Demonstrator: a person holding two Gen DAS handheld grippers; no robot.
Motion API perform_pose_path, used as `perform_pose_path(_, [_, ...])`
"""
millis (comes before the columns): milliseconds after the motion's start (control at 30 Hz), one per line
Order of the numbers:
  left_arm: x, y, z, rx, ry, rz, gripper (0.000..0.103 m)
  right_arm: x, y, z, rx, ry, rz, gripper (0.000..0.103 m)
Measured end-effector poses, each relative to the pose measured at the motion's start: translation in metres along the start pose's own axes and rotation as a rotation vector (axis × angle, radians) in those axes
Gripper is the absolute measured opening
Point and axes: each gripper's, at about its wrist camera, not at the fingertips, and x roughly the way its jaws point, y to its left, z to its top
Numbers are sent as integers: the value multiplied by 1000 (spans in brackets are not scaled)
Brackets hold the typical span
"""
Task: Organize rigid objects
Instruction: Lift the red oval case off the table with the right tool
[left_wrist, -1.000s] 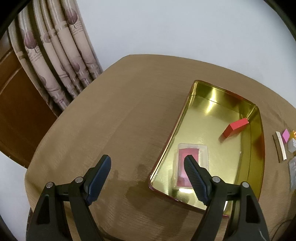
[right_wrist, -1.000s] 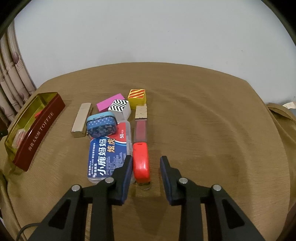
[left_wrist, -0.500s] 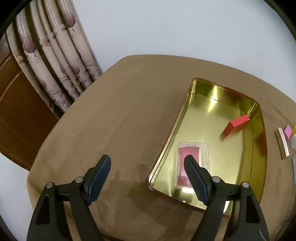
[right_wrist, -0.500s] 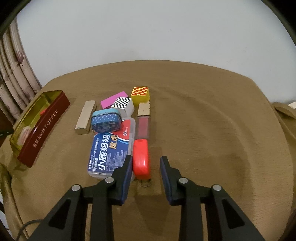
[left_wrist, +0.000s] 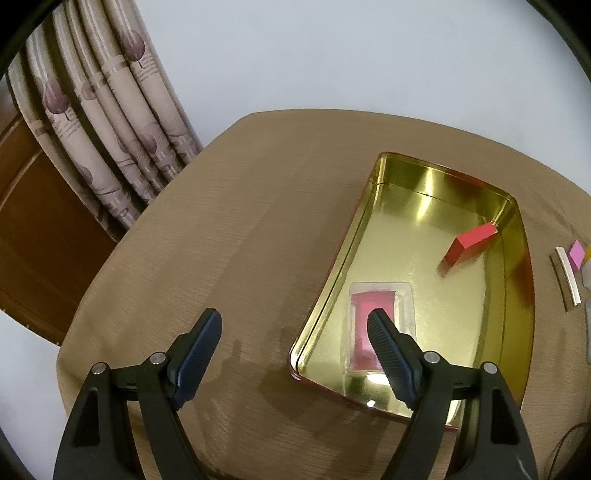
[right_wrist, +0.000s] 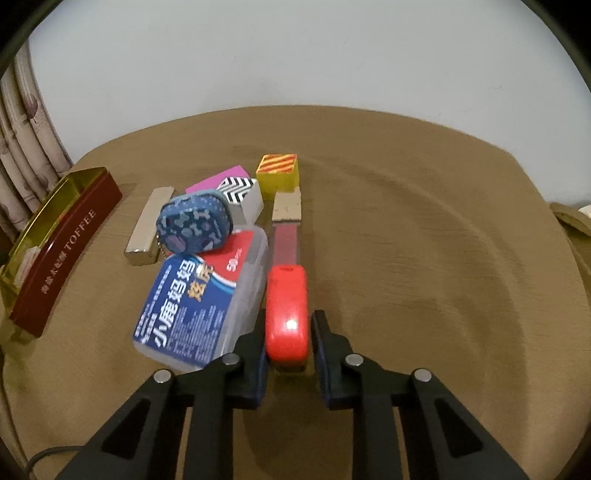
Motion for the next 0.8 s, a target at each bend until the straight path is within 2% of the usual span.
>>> perform_pose_path(133, [-5, -6, -1, 12, -18, -29, 79, 0, 0, -2, -13, -22, -53, 17])
perform_pose_path(233, [-11, -18, -4, 45, -29, -89, 79, -1, -7, -6, -13, -32, -124, 17])
perform_pose_path(333, [-18, -38, -7, 103, -25, -175, 79, -4, -19, -12, 0, -40, -189, 17])
perform_pose_path(433, [-30, -69, -13, 205, -45, -224, 79, -8, -33, -18, 22, -46, -246, 17])
perform_pose_path(633, [-55, -138, -15, 378, -90, -351, 79, -12, -66, -23, 98, -54, -285, 17])
perform_pose_path(800, [-68, -189, -6, 488, -111, -462, 79, -14, -76, -29, 141, -67, -273, 17])
